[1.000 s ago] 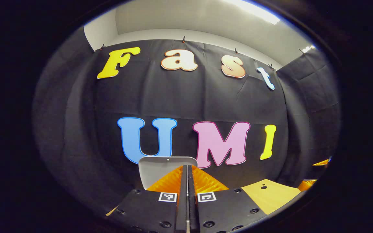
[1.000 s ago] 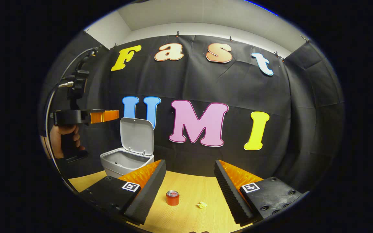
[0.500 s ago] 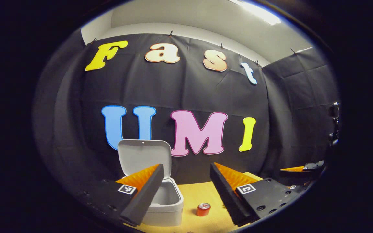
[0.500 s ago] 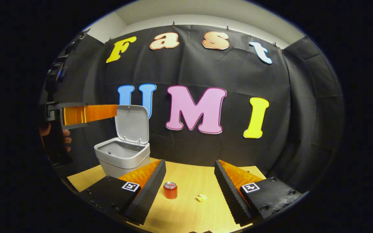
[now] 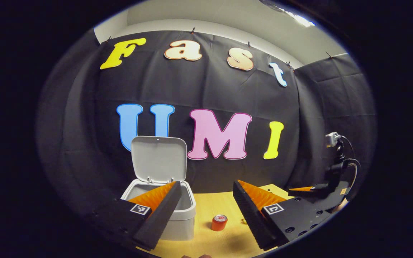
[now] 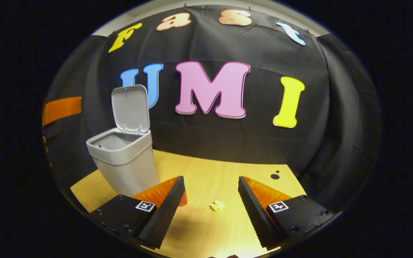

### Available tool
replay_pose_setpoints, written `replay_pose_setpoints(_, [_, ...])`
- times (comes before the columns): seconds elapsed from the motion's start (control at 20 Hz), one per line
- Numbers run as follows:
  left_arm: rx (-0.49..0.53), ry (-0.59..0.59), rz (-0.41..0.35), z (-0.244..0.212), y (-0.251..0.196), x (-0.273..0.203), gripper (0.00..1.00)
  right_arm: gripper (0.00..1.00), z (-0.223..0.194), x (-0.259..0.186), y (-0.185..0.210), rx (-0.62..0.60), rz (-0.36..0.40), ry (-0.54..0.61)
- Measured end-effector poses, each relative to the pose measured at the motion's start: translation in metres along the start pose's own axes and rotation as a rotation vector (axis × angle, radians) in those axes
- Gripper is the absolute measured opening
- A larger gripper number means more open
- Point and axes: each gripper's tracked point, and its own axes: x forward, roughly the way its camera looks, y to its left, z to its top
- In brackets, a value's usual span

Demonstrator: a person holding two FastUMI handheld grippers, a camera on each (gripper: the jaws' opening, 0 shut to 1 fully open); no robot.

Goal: Press the lid of the desktop garbage bin to open it, pick up the crumpled paper on the desktop and throw it into the bin, then pick up the pop can on the desktop and drop it into the bin, and finally close the garbage bin lid.

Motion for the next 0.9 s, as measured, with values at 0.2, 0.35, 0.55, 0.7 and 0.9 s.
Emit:
replay_pose_setpoints(0.2, [-0.003,0.053,0.076,-0.016,0.008,-0.006,0.99,0.98,-0.053,0.058,-0.01,-0.023,0.062,0.187])
replay_pose_setpoints(0.35, [0.01,0.082,0.144,-0.026,0.014,-0.01,0.99,0.98,-0.104,0.092,-0.013,-0.02,0.124,0.39])
replay_pose_setpoints(0.55, [0.032,0.127,0.207,-0.041,0.013,-0.016,0.99,0.99,-0.137,0.127,-0.012,-0.009,0.168,0.508])
replay_pose_setpoints(0.7, [0.027,0.153,0.242,-0.05,0.01,-0.017,0.99,0.98,-0.161,0.152,-0.017,0.024,0.175,0.569])
replay_pose_setpoints(0.9, [0.022,0.172,0.28,-0.056,0.006,-0.018,0.99,0.98,-0.194,0.173,-0.025,0.068,0.164,0.67])
